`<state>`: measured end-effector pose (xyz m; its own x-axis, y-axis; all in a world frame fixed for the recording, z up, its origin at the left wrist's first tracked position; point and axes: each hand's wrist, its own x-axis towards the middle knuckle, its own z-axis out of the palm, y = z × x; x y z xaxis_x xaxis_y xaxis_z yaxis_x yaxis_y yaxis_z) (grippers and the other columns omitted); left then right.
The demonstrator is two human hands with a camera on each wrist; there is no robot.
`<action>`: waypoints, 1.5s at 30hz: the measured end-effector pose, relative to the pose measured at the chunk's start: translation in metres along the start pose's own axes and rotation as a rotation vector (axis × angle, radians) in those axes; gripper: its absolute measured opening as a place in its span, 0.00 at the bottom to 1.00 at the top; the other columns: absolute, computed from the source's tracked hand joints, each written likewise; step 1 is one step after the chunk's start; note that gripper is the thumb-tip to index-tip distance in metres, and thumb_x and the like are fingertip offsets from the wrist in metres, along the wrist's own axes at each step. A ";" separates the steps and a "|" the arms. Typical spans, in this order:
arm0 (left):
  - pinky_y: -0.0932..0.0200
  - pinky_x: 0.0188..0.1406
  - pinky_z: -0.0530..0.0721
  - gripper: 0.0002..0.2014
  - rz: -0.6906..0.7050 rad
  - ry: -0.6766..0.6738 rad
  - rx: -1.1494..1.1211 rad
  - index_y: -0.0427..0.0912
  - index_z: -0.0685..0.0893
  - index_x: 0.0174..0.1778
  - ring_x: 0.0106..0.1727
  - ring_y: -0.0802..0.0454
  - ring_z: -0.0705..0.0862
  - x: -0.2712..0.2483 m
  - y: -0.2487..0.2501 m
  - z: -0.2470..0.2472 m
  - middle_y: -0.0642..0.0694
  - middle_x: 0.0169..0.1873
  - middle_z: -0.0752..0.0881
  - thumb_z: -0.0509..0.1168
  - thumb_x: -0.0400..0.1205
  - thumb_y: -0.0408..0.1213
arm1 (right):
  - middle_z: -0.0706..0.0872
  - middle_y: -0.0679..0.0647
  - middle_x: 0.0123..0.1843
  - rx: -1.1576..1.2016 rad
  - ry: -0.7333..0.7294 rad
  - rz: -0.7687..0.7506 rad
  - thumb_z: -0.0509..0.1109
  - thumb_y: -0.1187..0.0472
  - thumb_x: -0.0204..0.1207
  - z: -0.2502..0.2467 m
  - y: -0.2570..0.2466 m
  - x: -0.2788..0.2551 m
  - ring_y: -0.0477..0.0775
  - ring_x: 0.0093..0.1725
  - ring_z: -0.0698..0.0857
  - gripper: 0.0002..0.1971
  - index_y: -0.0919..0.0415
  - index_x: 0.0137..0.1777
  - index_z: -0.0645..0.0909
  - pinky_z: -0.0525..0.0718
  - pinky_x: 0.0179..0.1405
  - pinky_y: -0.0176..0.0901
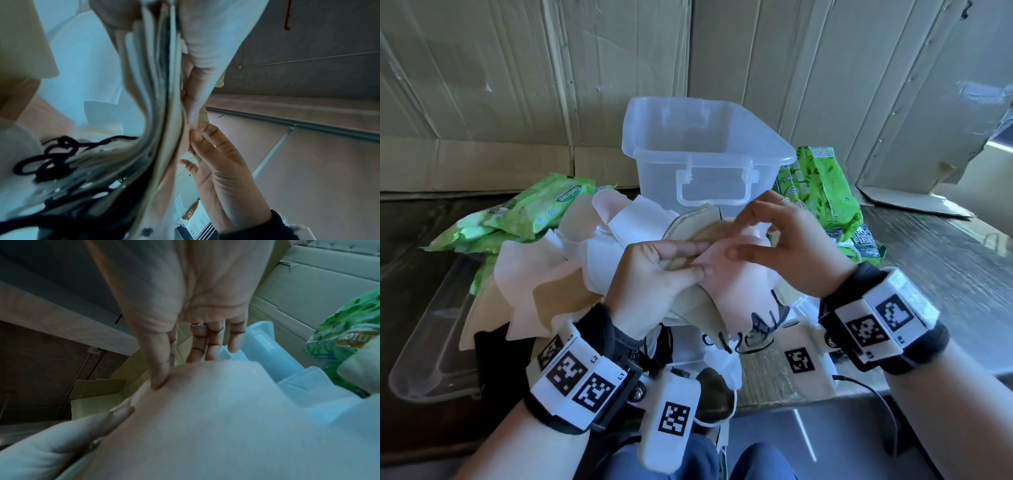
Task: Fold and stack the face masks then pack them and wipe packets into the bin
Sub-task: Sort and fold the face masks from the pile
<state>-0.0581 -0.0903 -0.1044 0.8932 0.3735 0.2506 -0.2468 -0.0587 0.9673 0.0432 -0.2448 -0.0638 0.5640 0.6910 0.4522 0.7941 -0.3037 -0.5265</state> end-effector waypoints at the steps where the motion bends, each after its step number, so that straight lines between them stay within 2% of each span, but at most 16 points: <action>1: 0.65 0.56 0.82 0.15 0.002 0.000 0.006 0.48 0.90 0.40 0.51 0.58 0.88 0.000 0.000 -0.001 0.54 0.43 0.91 0.74 0.68 0.22 | 0.78 0.42 0.40 0.006 0.017 -0.006 0.74 0.53 0.61 -0.002 0.001 0.000 0.39 0.42 0.77 0.09 0.54 0.40 0.84 0.69 0.43 0.21; 4: 0.65 0.54 0.82 0.10 0.010 -0.015 -0.019 0.51 0.92 0.37 0.50 0.58 0.88 0.001 0.002 -0.001 0.53 0.42 0.92 0.75 0.67 0.29 | 0.83 0.42 0.33 0.068 -0.008 -0.018 0.74 0.57 0.62 -0.005 0.000 -0.001 0.36 0.35 0.79 0.04 0.51 0.35 0.81 0.72 0.37 0.25; 6: 0.60 0.54 0.82 0.04 -0.018 -0.013 -0.042 0.51 0.92 0.36 0.48 0.56 0.89 0.000 0.007 0.001 0.51 0.40 0.92 0.76 0.68 0.44 | 0.84 0.47 0.31 0.132 -0.076 -0.005 0.74 0.59 0.64 -0.009 -0.002 -0.002 0.39 0.32 0.79 0.06 0.47 0.34 0.80 0.75 0.37 0.34; 8: 0.51 0.61 0.81 0.19 -0.084 -0.046 -0.056 0.49 0.93 0.40 0.53 0.49 0.88 0.000 0.007 -0.001 0.46 0.44 0.92 0.66 0.73 0.59 | 0.85 0.55 0.33 0.144 -0.157 0.009 0.76 0.62 0.66 -0.014 -0.004 -0.002 0.50 0.32 0.79 0.09 0.46 0.37 0.80 0.77 0.37 0.40; 9: 0.47 0.64 0.79 0.24 -0.118 -0.080 -0.089 0.48 0.93 0.41 0.55 0.48 0.88 -0.001 0.006 -0.002 0.45 0.46 0.91 0.59 0.74 0.62 | 0.85 0.56 0.33 0.149 -0.192 0.019 0.77 0.63 0.67 -0.016 -0.005 -0.002 0.52 0.32 0.78 0.10 0.46 0.39 0.81 0.77 0.36 0.40; 12: 0.48 0.64 0.79 0.25 -0.135 -0.135 -0.116 0.47 0.93 0.40 0.55 0.50 0.88 -0.002 0.007 -0.003 0.45 0.47 0.91 0.55 0.75 0.59 | 0.84 0.51 0.31 0.151 -0.257 0.044 0.78 0.66 0.66 -0.021 -0.009 0.000 0.48 0.31 0.78 0.14 0.49 0.45 0.80 0.78 0.37 0.42; 15: 0.56 0.56 0.82 0.09 -0.049 -0.145 -0.051 0.51 0.93 0.37 0.50 0.52 0.89 -0.004 0.009 -0.001 0.47 0.41 0.92 0.73 0.68 0.51 | 0.83 0.46 0.29 0.111 -0.266 0.072 0.78 0.68 0.65 -0.022 -0.011 0.003 0.46 0.30 0.76 0.17 0.48 0.46 0.79 0.76 0.36 0.37; 17: 0.61 0.53 0.83 0.09 0.003 -0.134 0.031 0.54 0.92 0.35 0.46 0.58 0.89 -0.002 0.004 -0.002 0.51 0.38 0.92 0.79 0.60 0.43 | 0.83 0.46 0.29 0.088 -0.257 0.079 0.79 0.67 0.65 -0.020 -0.012 0.004 0.42 0.28 0.75 0.16 0.46 0.44 0.79 0.74 0.33 0.30; 22: 0.62 0.51 0.86 0.12 0.020 -0.106 0.033 0.51 0.92 0.35 0.42 0.58 0.88 -0.001 -0.002 -0.004 0.50 0.37 0.92 0.76 0.63 0.28 | 0.80 0.44 0.27 0.037 -0.139 0.076 0.79 0.62 0.64 -0.010 -0.010 0.003 0.40 0.27 0.74 0.11 0.48 0.42 0.82 0.71 0.31 0.26; 27: 0.61 0.58 0.84 0.14 0.053 -0.073 0.034 0.58 0.91 0.35 0.50 0.59 0.88 0.001 -0.006 -0.006 0.57 0.39 0.91 0.76 0.62 0.31 | 0.74 0.46 0.35 -0.155 -0.111 0.036 0.83 0.59 0.57 -0.005 -0.005 -0.001 0.38 0.34 0.72 0.14 0.50 0.40 0.82 0.68 0.36 0.24; 32: 0.66 0.59 0.81 0.18 0.046 0.001 0.014 0.52 0.89 0.42 0.52 0.64 0.86 0.003 -0.006 -0.005 0.62 0.42 0.90 0.72 0.69 0.21 | 0.74 0.41 0.40 -0.079 -0.036 0.058 0.83 0.63 0.57 -0.008 -0.005 -0.006 0.41 0.40 0.75 0.19 0.43 0.30 0.75 0.69 0.42 0.29; 36: 0.73 0.61 0.77 0.16 0.053 0.076 -0.001 0.51 0.87 0.48 0.54 0.72 0.83 0.005 -0.006 -0.006 0.65 0.47 0.87 0.68 0.76 0.23 | 0.81 0.51 0.37 -0.135 0.145 0.205 0.80 0.61 0.60 -0.020 -0.003 -0.007 0.51 0.38 0.78 0.13 0.52 0.29 0.76 0.71 0.37 0.34; 38: 0.74 0.61 0.76 0.14 0.047 0.080 -0.031 0.50 0.85 0.52 0.55 0.73 0.82 0.005 -0.004 -0.004 0.61 0.51 0.86 0.66 0.78 0.26 | 0.77 0.52 0.28 -0.141 0.338 0.296 0.73 0.54 0.59 -0.026 -0.002 -0.005 0.52 0.30 0.72 0.10 0.57 0.30 0.75 0.67 0.27 0.33; 40: 0.70 0.62 0.77 0.12 0.009 0.059 -0.070 0.51 0.85 0.53 0.58 0.69 0.82 0.004 -0.002 -0.002 0.58 0.54 0.86 0.65 0.79 0.30 | 0.72 0.48 0.24 -0.130 0.420 0.326 0.63 0.51 0.57 -0.026 -0.006 -0.002 0.52 0.27 0.67 0.10 0.57 0.28 0.71 0.65 0.24 0.33; 43: 0.50 0.66 0.77 0.11 -0.065 0.010 -0.119 0.52 0.90 0.50 0.62 0.50 0.84 0.003 0.001 0.002 0.53 0.51 0.89 0.70 0.73 0.46 | 0.73 0.45 0.22 -0.050 0.324 0.296 0.64 0.46 0.58 -0.011 -0.018 -0.002 0.47 0.24 0.70 0.12 0.54 0.27 0.69 0.66 0.21 0.27; 45: 0.43 0.67 0.76 0.17 -0.076 -0.059 -0.176 0.53 0.91 0.48 0.63 0.46 0.84 0.000 0.003 0.004 0.50 0.50 0.90 0.67 0.69 0.55 | 0.79 0.43 0.23 0.111 0.135 0.247 0.68 0.47 0.68 0.006 -0.026 -0.004 0.40 0.21 0.78 0.10 0.51 0.32 0.74 0.72 0.23 0.27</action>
<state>-0.0570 -0.0944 -0.1013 0.9309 0.3156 0.1837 -0.2349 0.1323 0.9630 0.0189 -0.2352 -0.0561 0.7677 0.5096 0.3885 0.6040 -0.3729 -0.7044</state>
